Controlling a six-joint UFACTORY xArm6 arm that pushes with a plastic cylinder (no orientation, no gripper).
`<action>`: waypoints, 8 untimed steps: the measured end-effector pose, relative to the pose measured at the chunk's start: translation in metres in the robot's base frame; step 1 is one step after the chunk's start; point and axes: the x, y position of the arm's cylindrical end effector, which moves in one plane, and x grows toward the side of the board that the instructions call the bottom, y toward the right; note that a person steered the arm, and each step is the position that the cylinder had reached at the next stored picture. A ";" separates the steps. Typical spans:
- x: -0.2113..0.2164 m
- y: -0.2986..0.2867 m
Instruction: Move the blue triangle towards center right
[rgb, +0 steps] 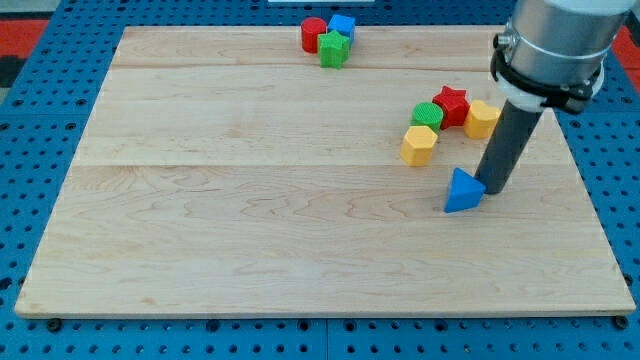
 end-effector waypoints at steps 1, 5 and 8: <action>0.004 -0.033; 0.036 -0.128; -0.041 -0.136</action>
